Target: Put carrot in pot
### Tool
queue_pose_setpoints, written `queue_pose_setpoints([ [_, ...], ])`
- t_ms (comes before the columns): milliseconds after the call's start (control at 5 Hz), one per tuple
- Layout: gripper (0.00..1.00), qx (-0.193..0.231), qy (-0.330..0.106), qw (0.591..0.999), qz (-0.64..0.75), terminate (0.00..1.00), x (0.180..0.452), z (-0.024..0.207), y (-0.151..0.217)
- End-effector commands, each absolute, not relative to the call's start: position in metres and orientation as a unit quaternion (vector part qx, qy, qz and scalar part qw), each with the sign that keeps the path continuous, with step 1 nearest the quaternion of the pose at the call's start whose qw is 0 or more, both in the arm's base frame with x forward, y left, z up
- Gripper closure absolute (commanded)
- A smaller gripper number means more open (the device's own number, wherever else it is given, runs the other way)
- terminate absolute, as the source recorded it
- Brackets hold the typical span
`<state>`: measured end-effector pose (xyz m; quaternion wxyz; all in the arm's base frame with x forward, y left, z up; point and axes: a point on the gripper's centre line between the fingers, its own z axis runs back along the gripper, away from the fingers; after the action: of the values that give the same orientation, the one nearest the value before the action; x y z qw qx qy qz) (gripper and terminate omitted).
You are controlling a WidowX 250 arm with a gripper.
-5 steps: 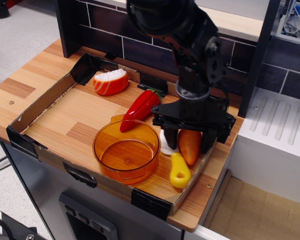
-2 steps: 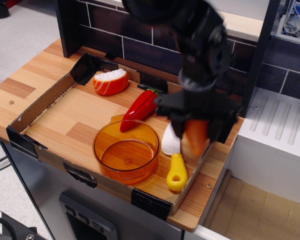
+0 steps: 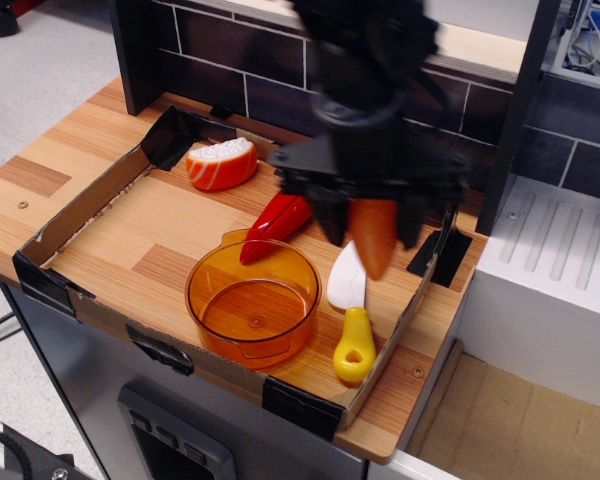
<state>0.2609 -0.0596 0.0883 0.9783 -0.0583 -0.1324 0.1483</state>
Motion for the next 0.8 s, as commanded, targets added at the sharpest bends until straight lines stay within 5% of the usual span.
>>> queue_pose_setpoints([
  [0, 1.0, -0.017, -0.112, 0.983, 0.143, 0.0, 0.237, 0.074, -0.024],
  [400, 1.0, 0.002, -0.114, 0.982, 0.15, 0.0, 0.242, 0.058, 0.003],
  [600, 0.0, 0.01, -0.107, 0.983, 0.151, 0.0, 0.243, 0.052, 0.005],
])
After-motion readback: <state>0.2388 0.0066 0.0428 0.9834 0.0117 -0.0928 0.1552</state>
